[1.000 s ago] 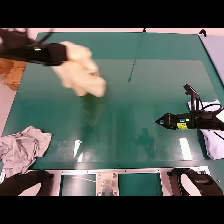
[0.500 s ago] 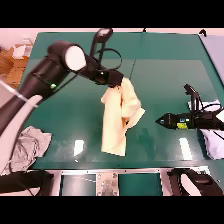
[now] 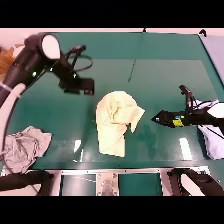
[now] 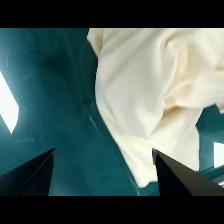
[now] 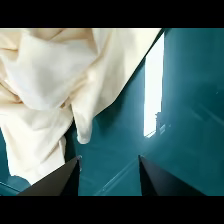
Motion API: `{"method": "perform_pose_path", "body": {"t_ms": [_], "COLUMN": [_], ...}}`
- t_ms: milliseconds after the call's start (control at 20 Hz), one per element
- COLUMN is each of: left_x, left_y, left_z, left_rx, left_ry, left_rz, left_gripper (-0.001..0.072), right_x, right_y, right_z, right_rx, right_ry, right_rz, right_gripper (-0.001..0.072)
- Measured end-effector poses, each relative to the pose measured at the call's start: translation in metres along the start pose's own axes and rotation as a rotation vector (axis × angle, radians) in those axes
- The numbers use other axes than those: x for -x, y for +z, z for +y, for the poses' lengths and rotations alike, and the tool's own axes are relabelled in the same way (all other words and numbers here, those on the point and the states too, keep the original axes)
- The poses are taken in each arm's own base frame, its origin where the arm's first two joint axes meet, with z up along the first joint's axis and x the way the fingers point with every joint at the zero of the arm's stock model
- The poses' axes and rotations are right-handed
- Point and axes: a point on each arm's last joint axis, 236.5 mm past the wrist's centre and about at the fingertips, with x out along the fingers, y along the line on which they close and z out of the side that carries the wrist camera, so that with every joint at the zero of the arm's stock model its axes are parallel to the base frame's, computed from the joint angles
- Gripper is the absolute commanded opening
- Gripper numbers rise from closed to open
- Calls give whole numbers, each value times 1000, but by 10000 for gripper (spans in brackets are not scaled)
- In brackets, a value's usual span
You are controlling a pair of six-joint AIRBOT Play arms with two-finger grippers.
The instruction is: Fold the shirts.
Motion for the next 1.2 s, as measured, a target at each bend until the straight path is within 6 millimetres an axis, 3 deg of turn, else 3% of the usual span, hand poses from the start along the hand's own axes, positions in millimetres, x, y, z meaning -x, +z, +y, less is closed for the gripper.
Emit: {"method": "perform_pose_path", "body": {"t_ms": [150,350,450,500,550,700,750,800,900,1100,1200], "left_x": [-37,-102,-127,-135,-143,-157,-161,-164,-175,-178,-164], "left_y": [-62,-126,-142,-148,-151,-158,-160,-160,-162,-151,-135], "left_z": [4,-27,-46,-52,-57,-61,-61,-62,-58,-59,-62], "left_rx": [42,115,143,154,167,196,204,222,240,205,131], "left_ry": [-17,-154,-215,-232,-248,-263,-262,-270,-257,-248,-232], "left_rz": [117,196,180,171,155,125,122,116,120,89,58], "left_gripper": [720,719,719,718,708,709,682,520,29,23,23], "right_x": [-29,-69,-88,-97,-104,-116,-118,-119,-120,-118,-104], "right_y": [3,5,4,6,7,16,19,22,25,33,49], "right_z": [-5,12,22,27,30,40,42,45,47,49,51], "right_rx": [-36,-44,-27,-16,-5,17,25,29,35,39,35], "right_ry": [46,159,184,190,193,205,207,211,214,221,241], "right_rz": [67,141,179,190,200,206,204,200,197,185,166], "right_gripper": [430,408,389,348,259,248,158,56,17,15,15]}}
